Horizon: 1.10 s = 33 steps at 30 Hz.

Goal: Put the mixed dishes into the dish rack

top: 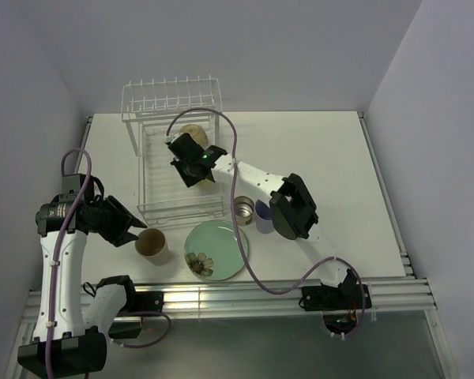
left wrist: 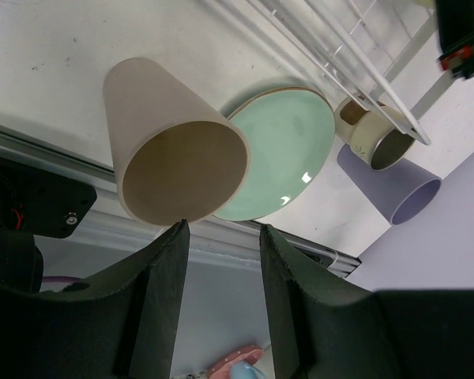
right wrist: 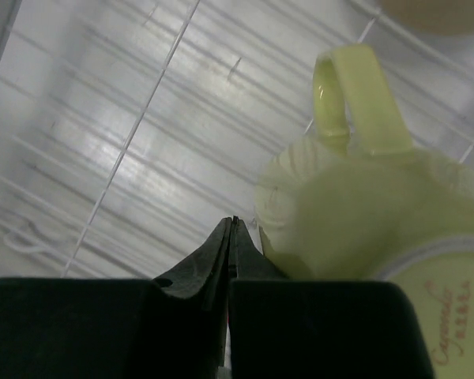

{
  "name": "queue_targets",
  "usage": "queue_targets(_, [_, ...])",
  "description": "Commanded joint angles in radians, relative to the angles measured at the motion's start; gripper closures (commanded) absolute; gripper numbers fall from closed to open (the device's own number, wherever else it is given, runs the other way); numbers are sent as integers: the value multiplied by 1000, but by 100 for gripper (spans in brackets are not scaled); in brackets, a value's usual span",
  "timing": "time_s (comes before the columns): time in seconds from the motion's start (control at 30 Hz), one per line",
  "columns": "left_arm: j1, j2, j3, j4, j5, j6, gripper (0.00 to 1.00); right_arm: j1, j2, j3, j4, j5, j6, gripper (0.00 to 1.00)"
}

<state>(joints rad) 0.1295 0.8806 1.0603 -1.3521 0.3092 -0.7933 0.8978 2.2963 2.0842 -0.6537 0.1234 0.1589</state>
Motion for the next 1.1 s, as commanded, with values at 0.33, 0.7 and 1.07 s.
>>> queue_targets(0.33, [1, 3, -68, -30, -74, 25, 52, -43, -27, 88, 89, -117, -22, 100])
queue_targets(0.7, [2, 20, -126, -5, -139, -29, 48, 38, -303, -105, 140, -189, 21, 100])
queue_targets(1.07, [1, -3, -175, 47, -114, -98, 47, 55, -465, -329, 163, -125, 4, 100])
